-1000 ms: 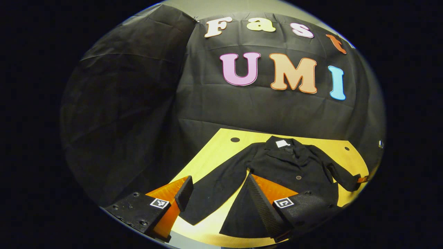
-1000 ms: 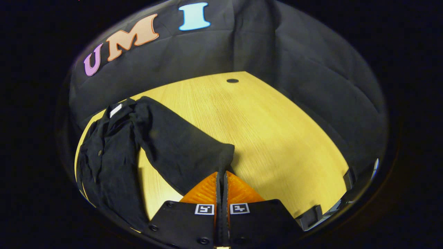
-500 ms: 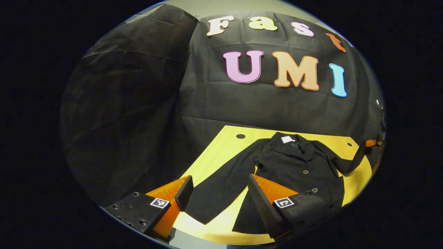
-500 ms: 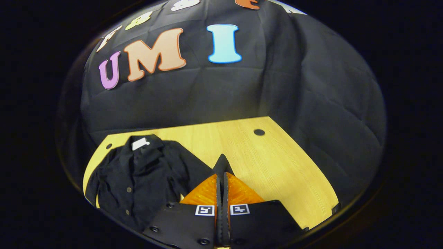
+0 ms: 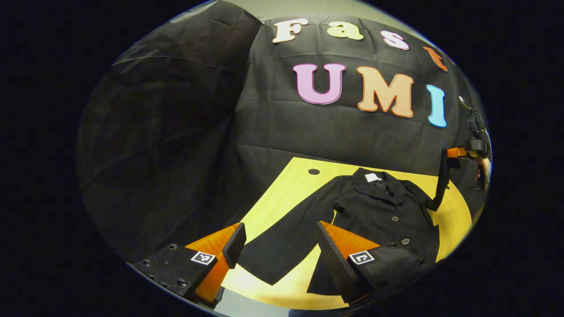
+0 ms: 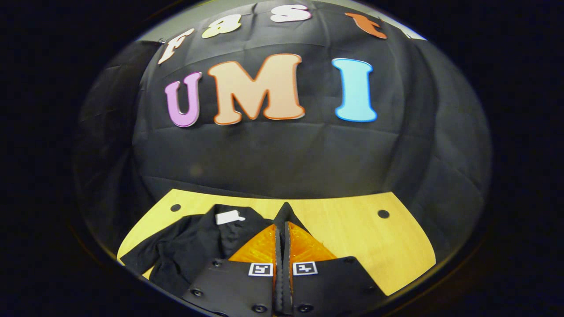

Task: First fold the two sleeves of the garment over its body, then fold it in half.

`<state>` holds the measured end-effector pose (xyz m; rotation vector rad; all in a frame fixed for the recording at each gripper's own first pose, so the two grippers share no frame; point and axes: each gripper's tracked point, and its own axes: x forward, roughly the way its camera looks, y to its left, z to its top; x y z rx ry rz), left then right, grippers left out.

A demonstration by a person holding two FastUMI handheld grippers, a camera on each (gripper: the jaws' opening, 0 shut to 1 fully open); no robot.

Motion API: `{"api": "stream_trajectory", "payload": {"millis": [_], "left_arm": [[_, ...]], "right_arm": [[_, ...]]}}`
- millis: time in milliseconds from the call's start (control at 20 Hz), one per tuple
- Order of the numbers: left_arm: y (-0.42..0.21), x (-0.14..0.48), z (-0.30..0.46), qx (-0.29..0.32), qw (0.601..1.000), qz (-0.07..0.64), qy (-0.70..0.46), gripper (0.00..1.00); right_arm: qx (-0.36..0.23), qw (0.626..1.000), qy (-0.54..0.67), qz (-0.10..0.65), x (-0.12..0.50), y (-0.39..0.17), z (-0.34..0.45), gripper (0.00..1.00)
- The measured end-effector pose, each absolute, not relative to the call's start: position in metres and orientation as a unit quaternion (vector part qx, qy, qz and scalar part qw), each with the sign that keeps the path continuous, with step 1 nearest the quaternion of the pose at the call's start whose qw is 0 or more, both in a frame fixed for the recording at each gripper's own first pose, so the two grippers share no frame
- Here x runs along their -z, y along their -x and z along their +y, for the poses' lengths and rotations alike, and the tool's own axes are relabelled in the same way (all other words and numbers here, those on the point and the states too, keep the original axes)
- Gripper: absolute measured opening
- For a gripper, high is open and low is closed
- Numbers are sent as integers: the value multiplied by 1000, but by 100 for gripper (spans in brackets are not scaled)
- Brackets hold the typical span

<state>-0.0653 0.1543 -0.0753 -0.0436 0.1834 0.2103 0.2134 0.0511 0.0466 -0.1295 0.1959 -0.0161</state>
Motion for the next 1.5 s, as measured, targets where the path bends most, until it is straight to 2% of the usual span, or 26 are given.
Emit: {"api": "stream_trajectory", "payload": {"millis": [550, 700, 1500], "left_arm": [[72, 95, 194, -128, 982, 131, 52, 95], [73, 101, 199, -131, 980, 138, 58, 94], [58, 173, 188, -125, 967, 205, 83, 95]], "right_arm": [[-121, 976, 139, 116, 6, -280, 256, 2], [-142, 967, 151, 146, 49, -299, 291, 2], [-152, 931, 215, 254, 191, -348, 332, 2]]}}
